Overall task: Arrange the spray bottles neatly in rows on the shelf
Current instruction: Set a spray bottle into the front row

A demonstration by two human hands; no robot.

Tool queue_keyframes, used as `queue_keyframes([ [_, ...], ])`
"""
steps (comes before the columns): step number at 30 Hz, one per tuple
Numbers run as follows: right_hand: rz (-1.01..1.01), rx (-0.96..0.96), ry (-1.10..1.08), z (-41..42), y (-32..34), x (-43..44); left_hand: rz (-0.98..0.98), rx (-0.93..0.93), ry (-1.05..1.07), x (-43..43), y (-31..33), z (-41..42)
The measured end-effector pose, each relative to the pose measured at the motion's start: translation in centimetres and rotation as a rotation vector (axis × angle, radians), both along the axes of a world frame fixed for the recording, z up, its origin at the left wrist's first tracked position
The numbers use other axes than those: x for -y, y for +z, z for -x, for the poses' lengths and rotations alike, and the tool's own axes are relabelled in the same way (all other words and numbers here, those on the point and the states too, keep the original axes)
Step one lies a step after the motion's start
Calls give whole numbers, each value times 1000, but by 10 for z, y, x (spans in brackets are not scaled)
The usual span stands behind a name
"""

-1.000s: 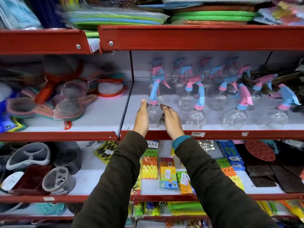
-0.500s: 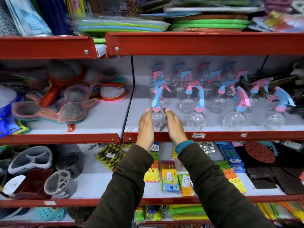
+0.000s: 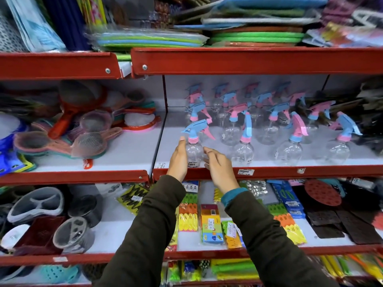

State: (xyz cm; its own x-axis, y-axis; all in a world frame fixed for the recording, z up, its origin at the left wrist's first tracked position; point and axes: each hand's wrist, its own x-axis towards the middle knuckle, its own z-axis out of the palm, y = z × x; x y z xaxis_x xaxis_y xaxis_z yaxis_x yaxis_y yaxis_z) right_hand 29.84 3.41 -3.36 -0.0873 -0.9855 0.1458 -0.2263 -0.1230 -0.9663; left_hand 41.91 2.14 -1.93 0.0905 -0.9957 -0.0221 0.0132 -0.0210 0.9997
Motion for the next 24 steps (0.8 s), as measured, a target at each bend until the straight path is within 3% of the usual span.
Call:
queue_keyframes([
  [17, 49, -122, 47, 4, 2, -7, 8, 111, 15, -1, -1, 5],
  [24, 197, 167, -74, 27, -16, -23, 247, 158, 400, -42, -1, 37],
])
